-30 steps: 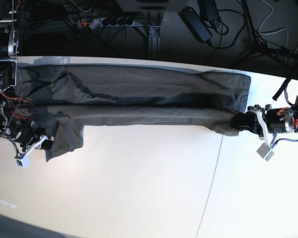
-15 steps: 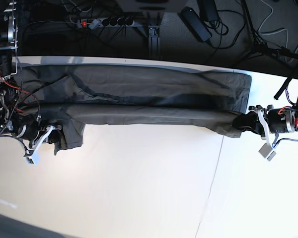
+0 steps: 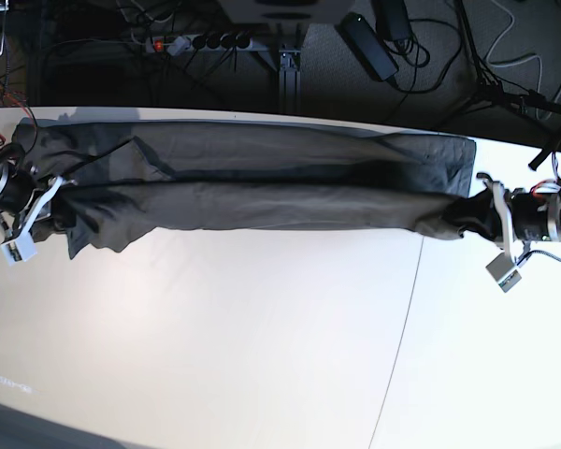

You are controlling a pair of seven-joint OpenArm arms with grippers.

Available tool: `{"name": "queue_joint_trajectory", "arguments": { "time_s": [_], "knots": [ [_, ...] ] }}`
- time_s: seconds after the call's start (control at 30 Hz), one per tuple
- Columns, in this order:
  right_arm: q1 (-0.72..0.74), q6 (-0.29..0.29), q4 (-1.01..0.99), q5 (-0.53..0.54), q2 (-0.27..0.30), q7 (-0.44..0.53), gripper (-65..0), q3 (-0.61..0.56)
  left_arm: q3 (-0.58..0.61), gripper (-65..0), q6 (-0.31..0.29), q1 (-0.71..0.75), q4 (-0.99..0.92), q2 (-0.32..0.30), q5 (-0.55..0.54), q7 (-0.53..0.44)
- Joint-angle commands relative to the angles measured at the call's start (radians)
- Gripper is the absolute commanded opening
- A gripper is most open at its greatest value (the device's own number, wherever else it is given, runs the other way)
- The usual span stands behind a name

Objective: Fold the T-shirt properly
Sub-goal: 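Lay the folded edge down and release both grippers, then grasp the ends of the folded strip with both grippers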

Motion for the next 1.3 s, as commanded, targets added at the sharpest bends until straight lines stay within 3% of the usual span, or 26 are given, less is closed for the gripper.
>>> {"name": "queue_joint_trajectory", "arguments": {
  "time_s": [0.0,0.2,0.4,0.43,0.5,0.53,0.6,0.73,0.93,1.03,1.07,1.1,1.17,1.27],
  "knots": [
    [-0.024,0.075,0.040,0.017,0.025,0.014,-65.0,0.042,-0.011,-65.0,-0.020,-0.007,0.013,-0.023,-0.013,-0.010],
    [-0.193,0.074,0.161,0.045,0.017,0.014,-65.0,0.184,-0.011,-65.0,-0.020,0.009,0.013,-0.022,-0.005,-0.011],
    [-0.263,0.074,0.171,0.000,0.003,0.034,-65.0,0.202,-0.011,-63.2,-0.020,0.009,0.013,-0.021,0.028,-0.012],
    [-0.263,0.074,0.171,-0.010,-0.003,0.042,-59.5,0.202,-0.011,-55.5,-0.020,0.009,0.013,-0.021,0.035,-0.012],
    [-0.262,0.074,0.171,-0.024,-0.018,0.052,-36.7,0.202,-0.011,-39.6,-0.020,0.009,0.013,-0.021,0.062,-0.012],
    [-0.262,0.074,0.171,-0.024,-0.026,0.056,-28.6,0.202,-0.011,-34.2,-0.020,0.009,0.013,-0.022,0.082,-0.016],
    [-0.259,0.072,0.174,-0.023,-0.041,0.058,-24.7,0.203,-0.011,-31.9,-0.020,0.008,0.013,-0.022,0.118,-0.027],
    [-0.253,0.071,0.195,-0.020,-0.069,0.082,-24.8,0.208,-0.035,-31.9,-0.020,0.009,0.013,-0.022,0.196,-0.056],
    [-0.243,0.071,0.238,0.024,-0.100,0.077,-24.9,0.208,-0.060,-31.9,-0.020,0.041,0.013,-0.031,0.213,-0.050],
    [-0.243,0.071,0.233,0.024,-0.102,0.082,-26.0,0.197,-0.060,-31.9,-0.020,0.068,0.013,-0.031,0.299,-0.116],
    [-0.243,0.071,0.231,0.024,-0.102,0.084,-30.6,0.194,-0.060,-31.9,-0.020,0.072,0.013,-0.030,0.339,-0.147],
    [-0.243,0.071,0.230,0.024,-0.102,0.086,-39.9,0.192,-0.060,-31.9,-0.020,0.074,0.013,-0.029,0.376,-0.176],
    [-0.243,0.071,0.223,0.023,-0.103,0.090,-65.0,0.188,-0.060,-31.9,-0.020,0.073,0.013,-0.029,0.411,-0.194],
    [-0.243,0.074,0.214,-0.017,-0.103,0.140,-65.0,0.186,-0.059,-31.9,-0.010,0.073,0.013,-0.029,0.394,-0.137]
  ]
}}
